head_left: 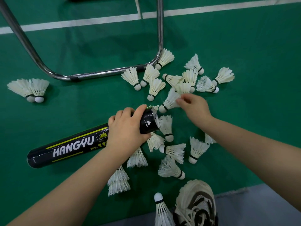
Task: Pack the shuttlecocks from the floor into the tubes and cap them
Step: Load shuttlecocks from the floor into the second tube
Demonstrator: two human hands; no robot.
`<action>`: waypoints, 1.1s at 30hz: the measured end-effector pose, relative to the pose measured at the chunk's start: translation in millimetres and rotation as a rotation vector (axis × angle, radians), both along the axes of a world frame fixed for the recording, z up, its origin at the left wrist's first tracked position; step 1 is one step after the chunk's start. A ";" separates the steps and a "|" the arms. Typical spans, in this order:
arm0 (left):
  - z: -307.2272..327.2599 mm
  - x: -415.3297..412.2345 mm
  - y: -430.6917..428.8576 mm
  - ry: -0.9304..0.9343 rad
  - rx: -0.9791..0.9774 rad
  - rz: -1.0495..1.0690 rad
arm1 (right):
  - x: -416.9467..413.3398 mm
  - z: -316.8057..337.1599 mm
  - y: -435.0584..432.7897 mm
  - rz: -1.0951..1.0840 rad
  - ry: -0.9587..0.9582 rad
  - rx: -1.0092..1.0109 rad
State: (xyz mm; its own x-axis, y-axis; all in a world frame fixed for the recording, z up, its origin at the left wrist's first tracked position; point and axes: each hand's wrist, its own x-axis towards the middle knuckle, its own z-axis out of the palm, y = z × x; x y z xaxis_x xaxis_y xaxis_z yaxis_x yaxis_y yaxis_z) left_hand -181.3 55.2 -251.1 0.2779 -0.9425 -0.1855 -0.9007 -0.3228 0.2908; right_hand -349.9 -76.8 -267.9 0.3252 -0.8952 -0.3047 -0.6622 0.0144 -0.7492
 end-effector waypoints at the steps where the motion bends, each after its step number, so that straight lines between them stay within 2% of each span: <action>1: 0.0 0.6 -0.3 0.000 -0.004 0.003 | -1.1 6.5 -1.3 -0.017 -0.016 -0.070; 4: 0.1 1.9 -2.8 -0.001 -0.005 0.016 | -5.4 18.8 2.2 -0.108 -0.123 -0.160; 8: 0.0 1.6 -6.1 0.010 -0.016 0.032 | -1.8 33.4 24.6 -0.195 -0.320 -0.064; 15: 5.8 -3.1 -7.6 0.039 -0.064 0.061 | 21.3 39.2 58.5 0.107 -0.316 0.192; 18: 8.6 -6.9 -10.1 0.052 -0.074 0.069 | 23.5 47.9 57.6 0.240 -0.382 0.415; 24: 13.8 -13.0 -3.2 0.034 -0.091 0.065 | 24.5 51.6 40.9 0.555 -0.203 0.571; 28: 15.9 -24.9 -1.2 0.036 -0.085 -0.010 | 30.8 55.6 37.4 0.672 -0.082 0.686; 30: 13.8 -24.6 -2.7 0.037 -0.107 -0.011 | 32.6 53.0 37.8 0.644 -0.116 0.680; 33: 13.6 -21.3 -10.8 0.049 -0.105 0.005 | 29.3 50.3 32.1 0.363 -0.264 0.537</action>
